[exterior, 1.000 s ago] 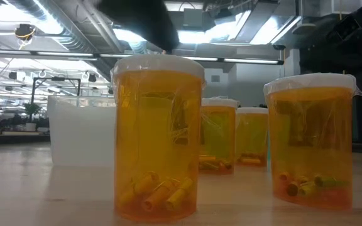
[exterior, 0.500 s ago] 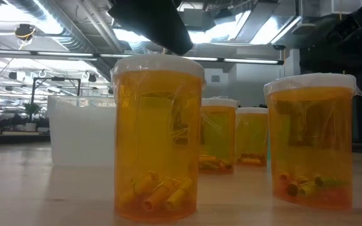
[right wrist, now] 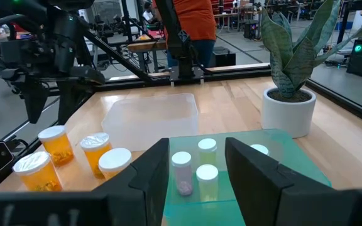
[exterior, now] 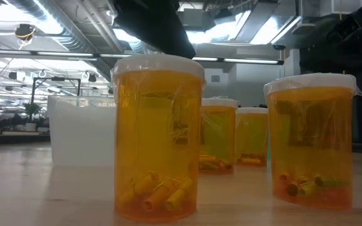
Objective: Pick and place medicine bottles into bin by pill shape (circle, oval)
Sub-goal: Put the large orange pill bottle into the transparent bin
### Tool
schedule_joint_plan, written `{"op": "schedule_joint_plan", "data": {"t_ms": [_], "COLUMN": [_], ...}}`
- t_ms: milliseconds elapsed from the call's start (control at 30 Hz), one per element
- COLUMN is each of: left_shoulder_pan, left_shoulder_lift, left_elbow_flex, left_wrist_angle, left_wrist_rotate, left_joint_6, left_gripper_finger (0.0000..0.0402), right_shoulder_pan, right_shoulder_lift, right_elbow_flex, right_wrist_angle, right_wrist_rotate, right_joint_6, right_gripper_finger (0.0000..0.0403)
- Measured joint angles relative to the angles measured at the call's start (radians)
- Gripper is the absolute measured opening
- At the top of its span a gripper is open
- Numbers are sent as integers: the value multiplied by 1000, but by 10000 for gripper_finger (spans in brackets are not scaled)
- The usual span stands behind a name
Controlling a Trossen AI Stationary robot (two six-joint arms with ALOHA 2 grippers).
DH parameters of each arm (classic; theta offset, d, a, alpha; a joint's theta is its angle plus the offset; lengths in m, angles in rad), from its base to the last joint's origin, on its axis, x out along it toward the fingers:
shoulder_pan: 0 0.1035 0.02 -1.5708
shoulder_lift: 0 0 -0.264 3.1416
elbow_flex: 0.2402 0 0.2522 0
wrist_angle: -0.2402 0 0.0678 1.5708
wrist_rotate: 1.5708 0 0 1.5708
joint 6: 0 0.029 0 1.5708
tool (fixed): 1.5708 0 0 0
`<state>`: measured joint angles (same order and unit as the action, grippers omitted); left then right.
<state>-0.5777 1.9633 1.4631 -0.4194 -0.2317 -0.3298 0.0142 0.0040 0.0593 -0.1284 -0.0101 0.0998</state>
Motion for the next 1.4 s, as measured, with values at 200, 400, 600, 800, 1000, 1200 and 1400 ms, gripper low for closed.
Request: {"op": "schedule_joint_plan", "data": {"t_ms": [200,400,600,800,1000,1200,1400], "left_shoulder_pan": [0,-2,-11,-22,-21,-22,-18], "left_shoulder_lift": [0,0,0,36,45,59,86], "left_elbow_flex": [-1,-8,-8,-9,-9,-8,-9], "left_wrist_angle": [-8,-11,-15,-18,-16,-1,32], "left_wrist_rotate": [10,13,13,-3,-45,-46,-44], "left_joint_6": [0,-33,-34,-7,0,-9,-4], "left_gripper_finger": [292,291,289,287,287,287,286], "right_shoulder_pan": [0,0,0,0,0,0,0], "right_shoulder_lift": [0,0,0,0,0,0,0], "right_elbow_flex": [0,0,0,0,0,0,0], "right_wrist_angle": [0,0,0,0,0,0,1], "right_wrist_rotate": [0,0,0,0,0,0,0], "right_joint_6": [0,0,0,0,0,0,0], "right_gripper_finger": [156,156,156,156,156,156,156]}}
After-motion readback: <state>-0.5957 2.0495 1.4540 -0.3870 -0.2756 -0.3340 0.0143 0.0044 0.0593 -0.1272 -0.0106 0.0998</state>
